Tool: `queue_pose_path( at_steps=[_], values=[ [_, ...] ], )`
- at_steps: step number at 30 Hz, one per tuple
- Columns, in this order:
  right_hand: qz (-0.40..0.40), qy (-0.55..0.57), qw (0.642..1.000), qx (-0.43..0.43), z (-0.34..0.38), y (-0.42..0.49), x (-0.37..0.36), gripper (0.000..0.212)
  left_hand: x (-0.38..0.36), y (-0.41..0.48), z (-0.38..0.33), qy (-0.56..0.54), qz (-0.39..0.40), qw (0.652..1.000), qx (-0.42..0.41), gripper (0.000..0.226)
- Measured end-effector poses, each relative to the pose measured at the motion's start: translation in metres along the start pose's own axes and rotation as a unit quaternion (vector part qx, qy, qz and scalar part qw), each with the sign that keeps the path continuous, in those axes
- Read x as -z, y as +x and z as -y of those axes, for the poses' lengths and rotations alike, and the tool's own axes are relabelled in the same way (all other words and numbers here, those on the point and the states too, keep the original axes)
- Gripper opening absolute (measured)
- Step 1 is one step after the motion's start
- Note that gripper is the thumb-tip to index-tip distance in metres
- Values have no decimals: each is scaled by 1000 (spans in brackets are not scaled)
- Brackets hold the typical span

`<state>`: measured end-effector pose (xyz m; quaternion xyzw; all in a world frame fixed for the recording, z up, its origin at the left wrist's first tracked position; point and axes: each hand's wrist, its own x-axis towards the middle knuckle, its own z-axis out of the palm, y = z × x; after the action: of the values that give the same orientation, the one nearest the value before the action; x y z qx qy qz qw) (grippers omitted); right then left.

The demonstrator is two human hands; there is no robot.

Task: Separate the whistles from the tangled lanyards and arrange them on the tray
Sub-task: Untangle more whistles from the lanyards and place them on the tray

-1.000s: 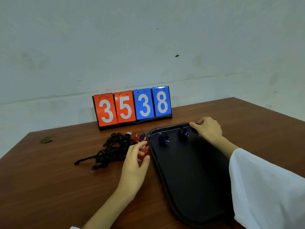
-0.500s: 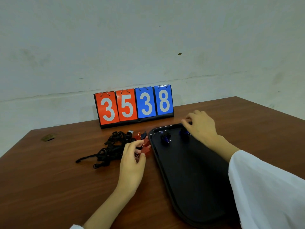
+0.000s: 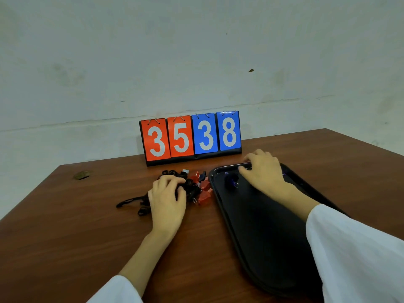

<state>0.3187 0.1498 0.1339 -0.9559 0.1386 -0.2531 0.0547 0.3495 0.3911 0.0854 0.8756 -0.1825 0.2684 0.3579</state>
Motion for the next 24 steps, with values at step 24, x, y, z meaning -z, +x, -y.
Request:
queue_pose_path(
  at_steps=[24],
  values=[
    [287,166,923,195,88,-6,11,22,0,-6,-4,81,107,984,-117,20]
  ],
)
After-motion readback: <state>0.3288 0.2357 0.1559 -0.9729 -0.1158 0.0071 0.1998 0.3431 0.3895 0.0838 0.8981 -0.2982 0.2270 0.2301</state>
